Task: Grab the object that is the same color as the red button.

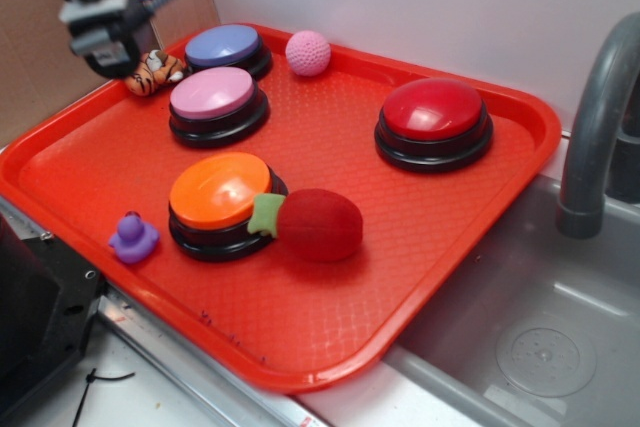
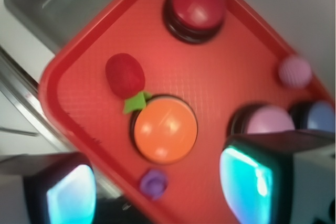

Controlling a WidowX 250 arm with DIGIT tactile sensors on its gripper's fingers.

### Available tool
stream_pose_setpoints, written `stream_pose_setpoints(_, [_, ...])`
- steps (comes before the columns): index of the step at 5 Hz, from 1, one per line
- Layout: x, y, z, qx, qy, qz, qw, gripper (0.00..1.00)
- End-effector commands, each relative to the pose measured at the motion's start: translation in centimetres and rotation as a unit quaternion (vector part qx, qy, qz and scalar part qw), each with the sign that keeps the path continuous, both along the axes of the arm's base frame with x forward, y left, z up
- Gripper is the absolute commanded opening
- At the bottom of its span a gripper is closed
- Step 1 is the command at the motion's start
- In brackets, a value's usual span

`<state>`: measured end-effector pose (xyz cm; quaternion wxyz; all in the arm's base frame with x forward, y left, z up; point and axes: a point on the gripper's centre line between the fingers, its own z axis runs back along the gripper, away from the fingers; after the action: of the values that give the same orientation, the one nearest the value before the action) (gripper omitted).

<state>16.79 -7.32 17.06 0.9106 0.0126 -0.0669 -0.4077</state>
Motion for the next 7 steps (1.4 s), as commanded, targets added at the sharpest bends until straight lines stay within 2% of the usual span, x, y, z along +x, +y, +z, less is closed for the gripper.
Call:
stream_pose_setpoints(1, [2.7,-3.3,-5.5,-0.047,0.002,-0.124,0.991,1.0])
stream_pose_setpoints(2, [3.3,-4.3,-7.9,-0.048,0.011,-0.16,0.986,1.0])
stream_pose_setpoints(3, [3.2,-5.6,-10.4,-0.061,0.038,-0.201,0.977,1.0])
stream_pose_setpoints(5, [2.2,-6.6,-13.3,-0.061,0.079,-0.221,0.97,1.0])
stream_pose_setpoints(6, [2.3,-6.9,-14.5,-0.047,0.095,-0.215,0.971,1.0])
stream_pose_setpoints(7, [2.2,-7.0,-14.7,-0.035,0.09,-0.202,0.975,0.0])
